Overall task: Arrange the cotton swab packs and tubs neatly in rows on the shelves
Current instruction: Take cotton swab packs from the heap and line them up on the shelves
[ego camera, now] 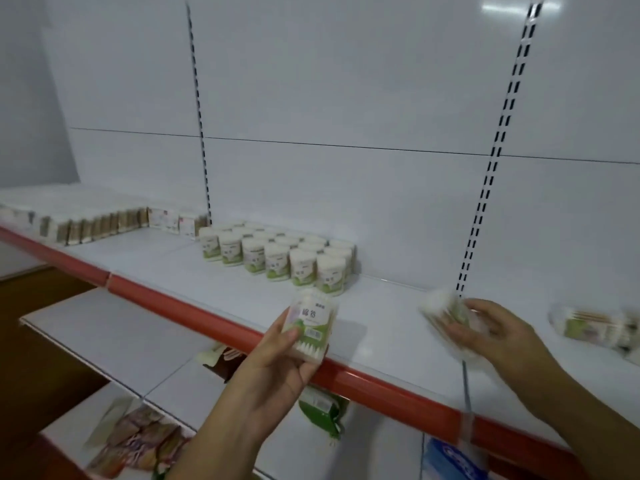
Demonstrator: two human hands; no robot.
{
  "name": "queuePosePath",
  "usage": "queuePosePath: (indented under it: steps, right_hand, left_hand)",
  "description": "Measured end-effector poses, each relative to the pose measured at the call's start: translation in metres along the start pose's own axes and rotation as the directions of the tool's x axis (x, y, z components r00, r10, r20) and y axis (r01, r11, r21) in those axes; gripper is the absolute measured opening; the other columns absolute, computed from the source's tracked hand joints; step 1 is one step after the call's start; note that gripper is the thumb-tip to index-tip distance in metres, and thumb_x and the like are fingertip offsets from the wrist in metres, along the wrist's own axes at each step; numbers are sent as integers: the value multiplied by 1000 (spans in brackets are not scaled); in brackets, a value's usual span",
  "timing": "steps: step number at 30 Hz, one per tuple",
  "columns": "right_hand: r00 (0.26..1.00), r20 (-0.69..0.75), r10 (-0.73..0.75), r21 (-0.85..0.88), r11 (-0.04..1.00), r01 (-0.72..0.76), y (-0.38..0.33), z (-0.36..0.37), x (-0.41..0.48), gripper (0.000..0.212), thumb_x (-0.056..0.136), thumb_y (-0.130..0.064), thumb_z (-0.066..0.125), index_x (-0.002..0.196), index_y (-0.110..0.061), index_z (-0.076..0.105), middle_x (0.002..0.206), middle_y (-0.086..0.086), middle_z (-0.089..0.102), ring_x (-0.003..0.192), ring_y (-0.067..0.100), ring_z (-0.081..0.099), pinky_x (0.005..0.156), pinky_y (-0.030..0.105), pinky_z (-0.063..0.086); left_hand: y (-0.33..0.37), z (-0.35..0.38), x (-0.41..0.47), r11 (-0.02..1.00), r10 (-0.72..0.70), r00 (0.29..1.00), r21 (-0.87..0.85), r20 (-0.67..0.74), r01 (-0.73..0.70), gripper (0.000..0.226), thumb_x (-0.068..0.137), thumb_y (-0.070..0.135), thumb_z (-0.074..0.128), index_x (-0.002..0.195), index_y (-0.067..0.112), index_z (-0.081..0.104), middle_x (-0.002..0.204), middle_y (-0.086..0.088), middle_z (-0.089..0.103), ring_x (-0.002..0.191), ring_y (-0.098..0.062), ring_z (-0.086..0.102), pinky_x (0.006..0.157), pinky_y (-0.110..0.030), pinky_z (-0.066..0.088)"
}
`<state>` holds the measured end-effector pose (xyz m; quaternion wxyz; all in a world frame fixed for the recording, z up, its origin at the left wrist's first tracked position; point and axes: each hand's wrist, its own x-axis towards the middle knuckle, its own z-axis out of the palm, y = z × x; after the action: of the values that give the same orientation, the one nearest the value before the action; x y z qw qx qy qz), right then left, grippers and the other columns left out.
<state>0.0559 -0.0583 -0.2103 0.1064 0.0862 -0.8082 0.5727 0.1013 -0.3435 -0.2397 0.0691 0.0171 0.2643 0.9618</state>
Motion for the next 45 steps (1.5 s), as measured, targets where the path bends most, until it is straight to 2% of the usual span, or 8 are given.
queuePosePath:
  steps: [6, 13, 23, 31, 34, 37, 41, 45]
  right_hand:
    - [923, 384, -37, -67, 995, 67, -65, 153, 14, 49, 64, -20, 81, 108, -30, 62, 107, -11, 66, 87, -5, 65, 70, 11, 49]
    - [927, 373, -40, -205, 971, 125, -89, 265, 50, 66, 59, -20, 91, 111, -42, 57, 112, -15, 61, 94, -6, 62, 75, 15, 52]
    - [864, 490, -117, -281, 917, 284, -79, 318, 143, 71, 64, -23, 88, 119, -48, 52, 112, -25, 59, 100, -10, 58, 79, 13, 51]
    - [735, 646, -208, -452, 672, 587, -76, 368, 205, 69, 85, -14, 56, 137, -53, 32, 144, -25, 35, 130, 2, 39, 104, 22, 38]
    - [697, 659, -284, -511, 511, 691, -75, 380, 209, 61, 89, -16, 52, 139, -43, 31, 148, -28, 25, 135, 3, 33, 106, 7, 19]
    - [691, 594, -412, -569, 391, 723, -70, 386, 209, 52, 80, -17, 58, 129, -34, 49, 145, -3, 41, 127, 17, 46, 100, 30, 42]
    - [772, 439, -460, -668, 407, 623, -66, 393, 198, 40, 86, -49, 57, 123, -35, 59, 124, -3, 51, 111, 14, 50, 83, 31, 48]
    - [792, 335, -510, -728, 394, 561, -60, 405, 196, 33, 89, -49, 57, 115, -30, 64, 115, -8, 58, 109, 12, 54, 81, 33, 49]
  left_hand:
    - [106, -66, -1, 974, 68, 996, 212, 52, -78, 98, 47, 21, 95, 135, 10, 53, 131, -19, 59, 110, -28, 61, 87, -34, 55]
    - [196, -139, 7, 941, 120, 993, 319, -2, -113, 84, 49, -8, 70, 130, 4, 54, 115, -23, 66, 93, -33, 69, 75, -37, 60]
    - [272, -161, 83, 817, 197, 979, 560, -51, -135, 56, 62, 8, 67, 119, 7, 62, 102, -20, 70, 81, -28, 67, 65, -34, 54]
    - [328, -183, 163, 251, 235, 972, 966, 4, -65, 70, 54, 18, 91, 111, 27, 52, 104, 2, 71, 92, -13, 69, 81, -35, 58]
    - [328, -194, 187, 111, 210, 976, 991, 51, -76, 65, 66, 13, 87, 108, 35, 43, 109, 9, 61, 89, -3, 67, 78, -29, 59]
    - [331, -198, 202, 27, 178, 977, 991, 121, -128, 72, 66, 21, 87, 109, 46, 36, 106, 22, 55, 85, 5, 65, 76, -18, 56]
    - [347, -206, 215, -497, 4, 917, 797, 398, -344, 77, 74, 57, 72, 131, 50, 22, 135, 36, 22, 127, 6, 34, 99, -12, 33]
    - [361, -226, 235, -665, -178, 721, 458, 670, -590, 68, 88, 64, 41, 143, 25, 37, 155, 6, 32, 144, -16, 26, 111, -33, 35]
